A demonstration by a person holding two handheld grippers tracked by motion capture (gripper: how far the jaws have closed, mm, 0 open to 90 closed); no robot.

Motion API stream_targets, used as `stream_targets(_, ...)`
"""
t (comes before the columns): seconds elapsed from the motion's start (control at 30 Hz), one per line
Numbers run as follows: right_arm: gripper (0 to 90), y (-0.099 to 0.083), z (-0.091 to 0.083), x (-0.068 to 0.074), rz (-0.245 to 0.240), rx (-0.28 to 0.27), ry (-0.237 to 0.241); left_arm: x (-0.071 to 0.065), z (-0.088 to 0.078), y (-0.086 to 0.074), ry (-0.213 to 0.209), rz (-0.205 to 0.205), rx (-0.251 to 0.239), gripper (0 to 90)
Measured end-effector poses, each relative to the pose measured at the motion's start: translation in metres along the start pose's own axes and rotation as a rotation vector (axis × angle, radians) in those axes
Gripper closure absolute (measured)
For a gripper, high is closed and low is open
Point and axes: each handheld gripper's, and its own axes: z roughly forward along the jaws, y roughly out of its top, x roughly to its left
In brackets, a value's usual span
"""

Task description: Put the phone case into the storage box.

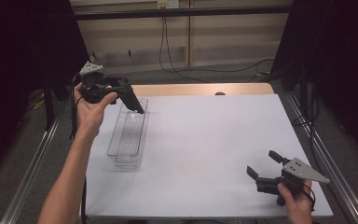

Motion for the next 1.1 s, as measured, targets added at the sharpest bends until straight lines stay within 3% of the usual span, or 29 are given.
stream_targets(0.43, 0.1, 0.0, 0.0, 0.0, -0.002, 0.0, -0.001, 0.009, 0.021, -0.005, 0.06, -0.003, 0.019, 14.1)
stream_targets(0.77, 0.1, 0.0, 0.0, 0.0, -0.006, 0.003, 0.002, 0.002, 0.037, -0.01, 0.112, 0.016, 0.034, 14.0)
stream_targets(1.03, 0.1, -0.001, 0.0, 0.0, -0.006, 0.002, 0.003, 0.001, 0.047, -0.013, 0.163, -0.012, 0.021, 13.8)
stream_targets(1.1, 0.1, -0.001, -0.001, 0.0, -0.007, 0.003, 0.005, 0.001, 0.049, -0.014, 0.181, -0.001, 0.029, 13.8)
